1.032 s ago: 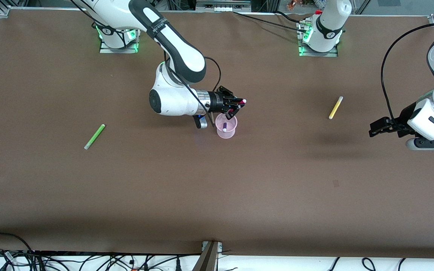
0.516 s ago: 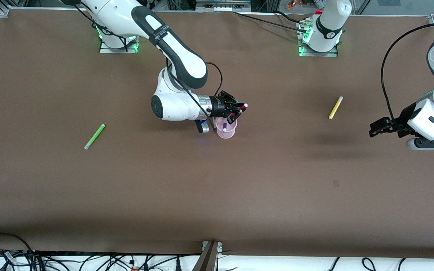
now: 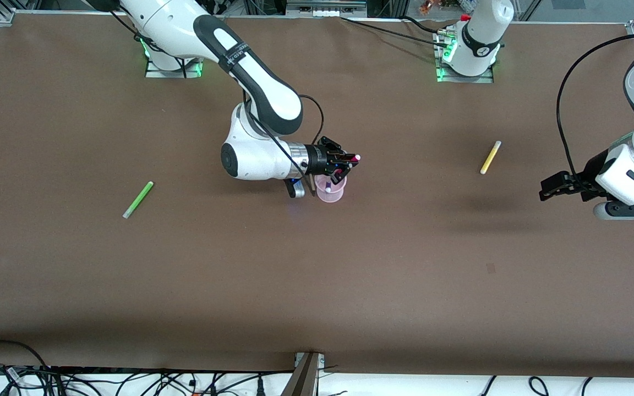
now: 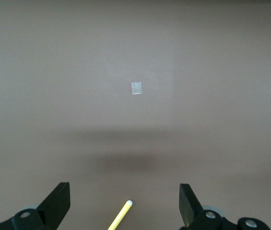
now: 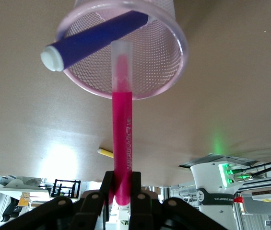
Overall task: Organize pens into pink holder with both arms
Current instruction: 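Lower the pink highlighter into the cup and open the right gripper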
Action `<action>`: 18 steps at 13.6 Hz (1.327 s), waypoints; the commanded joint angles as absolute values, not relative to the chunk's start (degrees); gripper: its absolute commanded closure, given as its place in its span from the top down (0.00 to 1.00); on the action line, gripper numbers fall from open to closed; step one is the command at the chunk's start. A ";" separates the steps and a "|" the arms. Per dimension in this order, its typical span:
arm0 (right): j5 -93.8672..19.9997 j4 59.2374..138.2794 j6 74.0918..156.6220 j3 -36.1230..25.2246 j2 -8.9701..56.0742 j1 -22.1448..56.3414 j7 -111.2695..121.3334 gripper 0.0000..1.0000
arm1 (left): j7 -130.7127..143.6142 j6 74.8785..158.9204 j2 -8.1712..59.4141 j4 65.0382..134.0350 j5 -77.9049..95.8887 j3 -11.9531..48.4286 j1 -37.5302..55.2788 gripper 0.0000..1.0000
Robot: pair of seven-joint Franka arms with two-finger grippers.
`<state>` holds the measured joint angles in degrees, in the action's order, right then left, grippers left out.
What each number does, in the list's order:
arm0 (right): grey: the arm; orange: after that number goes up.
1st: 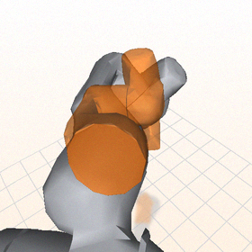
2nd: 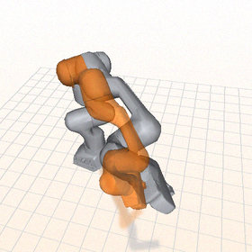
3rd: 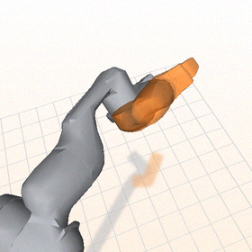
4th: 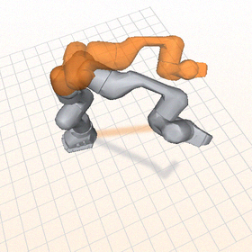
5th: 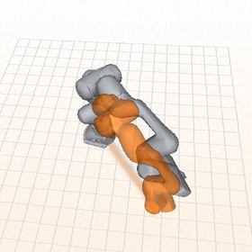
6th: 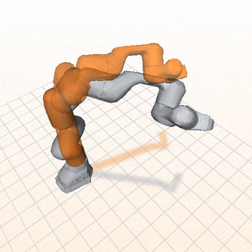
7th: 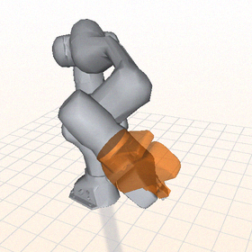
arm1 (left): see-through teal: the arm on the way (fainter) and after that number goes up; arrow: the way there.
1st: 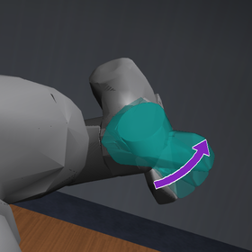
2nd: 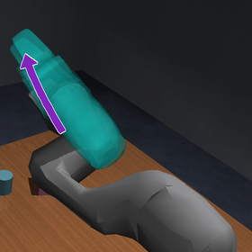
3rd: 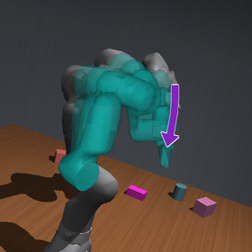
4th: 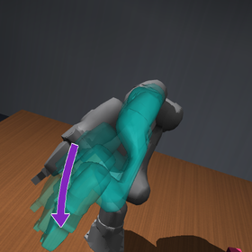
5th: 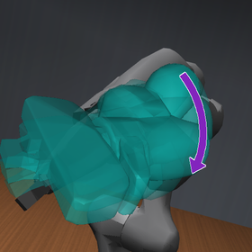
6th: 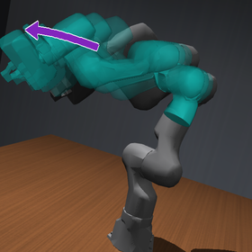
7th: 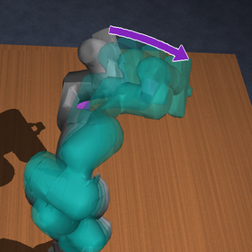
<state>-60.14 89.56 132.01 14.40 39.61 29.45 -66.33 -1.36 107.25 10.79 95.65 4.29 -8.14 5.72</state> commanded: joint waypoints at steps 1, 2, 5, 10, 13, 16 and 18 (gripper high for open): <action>-61.61 88.51 131.40 14.50 40.43 28.92 -63.99 0.00 | -2.55 107.75 10.46 95.89 4.75 -8.79 6.33 1.00; -61.70 88.51 131.31 14.50 40.43 28.83 -63.98 0.00 | -2.55 107.75 10.46 95.89 4.75 -8.79 6.33 1.00; -62.05 88.51 131.31 14.59 40.52 28.04 -63.98 0.00 | -2.55 107.75 10.46 95.89 4.75 -8.79 6.33 1.00; -63.19 88.77 131.75 14.59 40.43 28.83 -63.63 0.00 | -2.55 107.75 10.55 95.89 4.75 -8.79 6.33 1.00; -63.28 89.12 131.57 14.59 40.43 28.74 -61.97 0.00 | -2.55 107.75 10.55 95.89 4.75 -8.79 6.33 1.00; -63.28 90.35 131.49 14.59 40.43 28.39 -60.12 0.00 | -2.55 107.75 10.55 95.89 4.75 -8.79 6.33 1.00; -63.28 91.05 131.40 14.59 40.43 28.21 -59.24 0.00 | -2.55 107.75 10.55 95.89 4.75 -8.79 6.33 1.00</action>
<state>-61.82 90.43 131.84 14.24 40.33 28.73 -61.48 -1.36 107.31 10.79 95.65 4.29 -8.14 5.73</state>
